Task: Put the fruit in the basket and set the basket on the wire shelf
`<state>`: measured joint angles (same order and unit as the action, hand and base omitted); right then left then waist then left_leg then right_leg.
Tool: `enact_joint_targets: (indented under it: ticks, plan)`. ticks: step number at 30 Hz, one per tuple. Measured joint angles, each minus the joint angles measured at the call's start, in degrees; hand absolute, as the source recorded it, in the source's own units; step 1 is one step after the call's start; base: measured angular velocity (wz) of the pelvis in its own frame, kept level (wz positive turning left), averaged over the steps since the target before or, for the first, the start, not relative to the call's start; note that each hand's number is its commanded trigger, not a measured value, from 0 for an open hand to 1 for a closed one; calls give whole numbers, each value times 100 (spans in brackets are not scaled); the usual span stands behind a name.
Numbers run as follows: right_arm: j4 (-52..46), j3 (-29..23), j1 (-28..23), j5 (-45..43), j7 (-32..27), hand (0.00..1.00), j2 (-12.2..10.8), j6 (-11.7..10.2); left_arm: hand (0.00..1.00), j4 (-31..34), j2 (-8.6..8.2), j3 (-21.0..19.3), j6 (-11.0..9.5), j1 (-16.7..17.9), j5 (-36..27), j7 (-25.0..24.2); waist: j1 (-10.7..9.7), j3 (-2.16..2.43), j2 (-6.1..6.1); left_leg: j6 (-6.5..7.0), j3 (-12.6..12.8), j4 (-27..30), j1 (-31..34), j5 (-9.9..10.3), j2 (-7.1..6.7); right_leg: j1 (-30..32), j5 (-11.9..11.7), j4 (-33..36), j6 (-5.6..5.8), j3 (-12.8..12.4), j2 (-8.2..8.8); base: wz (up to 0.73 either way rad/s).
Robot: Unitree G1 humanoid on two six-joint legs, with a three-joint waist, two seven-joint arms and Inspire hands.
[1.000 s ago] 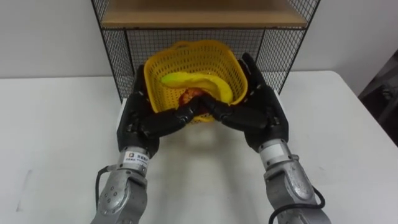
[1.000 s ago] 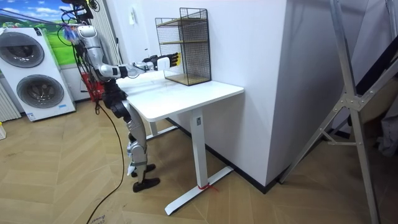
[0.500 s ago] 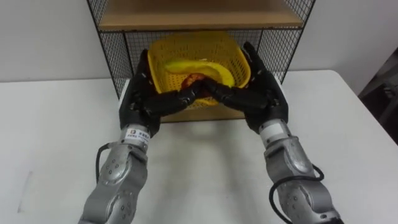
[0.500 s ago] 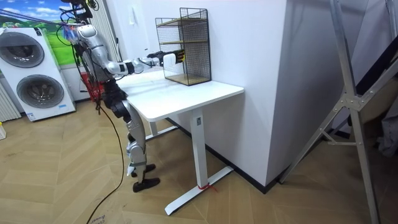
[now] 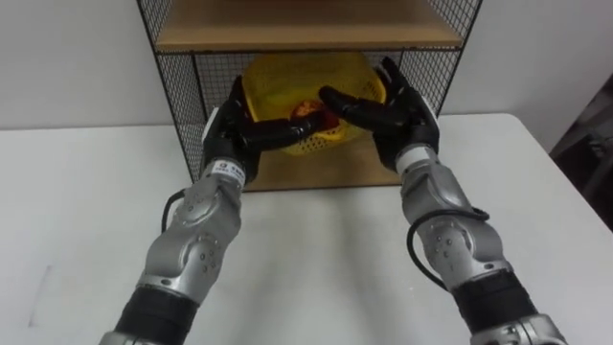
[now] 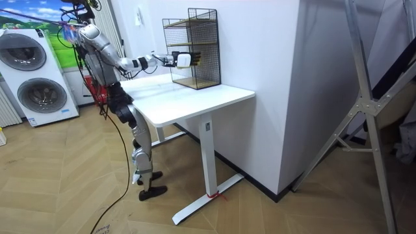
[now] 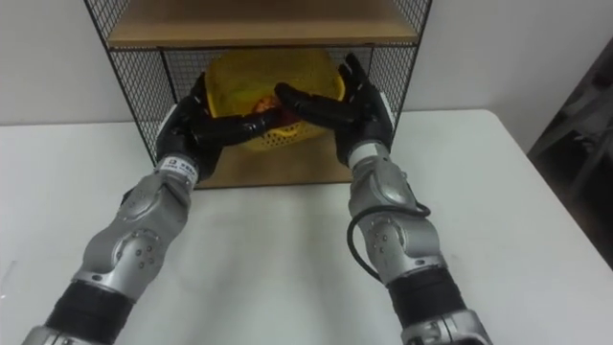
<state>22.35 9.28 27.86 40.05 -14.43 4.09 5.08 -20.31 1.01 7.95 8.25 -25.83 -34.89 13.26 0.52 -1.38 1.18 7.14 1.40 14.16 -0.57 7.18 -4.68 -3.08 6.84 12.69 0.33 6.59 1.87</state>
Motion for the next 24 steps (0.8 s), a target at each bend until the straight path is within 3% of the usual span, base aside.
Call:
enact_joint_targets:
  ticks: [4,8,12,24]
  plan:
    - [301,-4,267,36,-80,0,-1,40,0,-415,35,-54,111,-366,-16,79,16,13,-16,2,13,-66,-66,-34,-1,-49,-29,4,-6,-12,5,0]
    - [1171,-266,688,247,-92,0,-96,258,0,-992,37,-104,372,-594,-31,112,-21,30,-44,-27,3,-57,-78,-16,-2,-72,-29,19,-6,-7,3,0]
    - [1867,-392,966,243,14,0,-148,268,0,-1557,48,-106,549,-857,-23,109,-28,35,-83,2,-12,-50,-60,-34,-4,-63,-30,42,-7,1,0,1]
    - [2470,-391,1038,239,265,0,-177,494,0,-2195,86,-107,697,-888,91,77,-20,57,-132,-22,-18,-53,-69,-20,-6,-64,-28,59,-8,-5,1,0]
